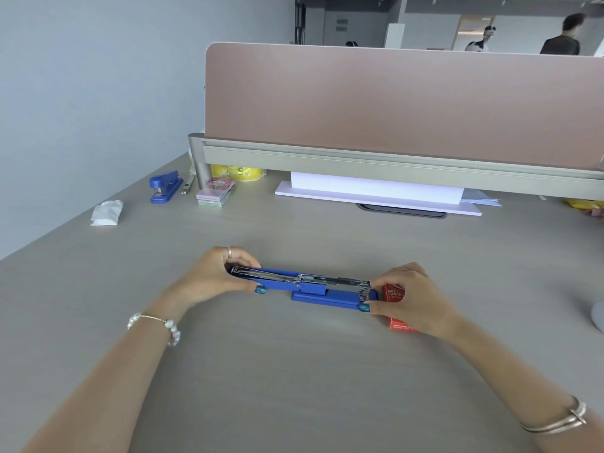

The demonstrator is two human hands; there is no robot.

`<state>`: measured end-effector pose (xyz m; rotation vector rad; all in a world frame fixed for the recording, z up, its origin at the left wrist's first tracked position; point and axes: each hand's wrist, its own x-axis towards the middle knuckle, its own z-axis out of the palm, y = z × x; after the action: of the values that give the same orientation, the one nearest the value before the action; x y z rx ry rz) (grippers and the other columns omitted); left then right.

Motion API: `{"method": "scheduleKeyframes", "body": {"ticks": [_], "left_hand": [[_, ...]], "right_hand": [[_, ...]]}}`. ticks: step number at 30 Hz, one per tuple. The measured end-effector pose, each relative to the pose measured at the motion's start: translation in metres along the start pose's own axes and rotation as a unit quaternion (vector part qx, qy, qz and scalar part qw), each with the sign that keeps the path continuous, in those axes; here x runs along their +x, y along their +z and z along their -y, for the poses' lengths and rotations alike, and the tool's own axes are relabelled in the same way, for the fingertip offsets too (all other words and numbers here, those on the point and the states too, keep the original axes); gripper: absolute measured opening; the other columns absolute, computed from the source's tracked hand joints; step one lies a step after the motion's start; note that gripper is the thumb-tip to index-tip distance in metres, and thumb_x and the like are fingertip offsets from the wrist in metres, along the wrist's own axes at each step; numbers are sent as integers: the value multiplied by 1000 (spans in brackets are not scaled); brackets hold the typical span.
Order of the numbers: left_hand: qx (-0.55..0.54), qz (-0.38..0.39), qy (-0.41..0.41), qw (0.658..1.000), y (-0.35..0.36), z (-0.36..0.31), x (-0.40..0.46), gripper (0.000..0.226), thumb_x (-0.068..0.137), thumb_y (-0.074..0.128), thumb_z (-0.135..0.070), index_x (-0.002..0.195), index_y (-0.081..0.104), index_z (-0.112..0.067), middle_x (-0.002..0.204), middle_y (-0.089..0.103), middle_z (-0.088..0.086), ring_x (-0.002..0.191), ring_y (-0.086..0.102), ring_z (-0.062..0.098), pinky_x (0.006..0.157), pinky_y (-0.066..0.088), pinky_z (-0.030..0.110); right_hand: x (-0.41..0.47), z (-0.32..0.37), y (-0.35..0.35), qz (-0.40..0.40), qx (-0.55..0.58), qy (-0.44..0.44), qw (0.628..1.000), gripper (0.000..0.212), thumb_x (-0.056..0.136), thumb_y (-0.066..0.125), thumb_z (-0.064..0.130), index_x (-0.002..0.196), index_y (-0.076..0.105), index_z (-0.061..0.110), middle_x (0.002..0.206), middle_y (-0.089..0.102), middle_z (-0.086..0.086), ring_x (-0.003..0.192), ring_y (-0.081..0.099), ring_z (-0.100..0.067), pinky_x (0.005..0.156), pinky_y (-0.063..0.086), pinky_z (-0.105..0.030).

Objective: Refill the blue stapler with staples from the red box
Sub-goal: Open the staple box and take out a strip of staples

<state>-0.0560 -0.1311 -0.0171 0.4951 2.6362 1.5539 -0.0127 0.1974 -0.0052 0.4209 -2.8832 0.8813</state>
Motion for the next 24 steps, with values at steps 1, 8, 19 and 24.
{"method": "scheduleKeyframes", "body": {"ticks": [1, 8, 19, 24], "left_hand": [[2, 1, -2, 1000, 0, 0, 0, 32, 50, 86, -22, 77, 70, -19, 71, 72, -8, 66, 62, 7, 65, 47, 15], [54, -13, 17, 998, 4, -23, 1, 43, 49, 77, -44, 88, 69, -28, 95, 73, -8, 92, 65, 2, 88, 47, 24], [105, 46, 149, 982, 127, -118, 18, 46, 65, 76, -43, 108, 59, -36, 107, 65, -19, 105, 54, -3, 96, 44, 30], [86, 25, 137, 986, 153, -111, 15, 46, 74, 65, -53, 113, 58, -29, 113, 64, -11, 107, 55, 2, 92, 47, 32]], "right_hand": [[0, 0, 1, 0, 0, -2, 1000, 19, 65, 77, 38, 76, 62, 43, 81, 64, 13, 98, 43, -17, 85, 39, -33], [0, 5, -1, 8, -26, -7, 1000, 16, 66, 75, 39, 78, 67, 32, 83, 66, 7, 98, 45, -18, 82, 38, -31], [-24, 6, -15, 13, -152, 101, 983, 88, 60, 69, 59, 134, 25, 40, 138, 30, 1, 124, 26, -25, 100, 31, -39], [-32, -3, -14, -63, -72, 82, 992, 71, 57, 64, 46, 124, 43, 34, 125, 44, 1, 113, 44, -26, 89, 40, -33]]}}
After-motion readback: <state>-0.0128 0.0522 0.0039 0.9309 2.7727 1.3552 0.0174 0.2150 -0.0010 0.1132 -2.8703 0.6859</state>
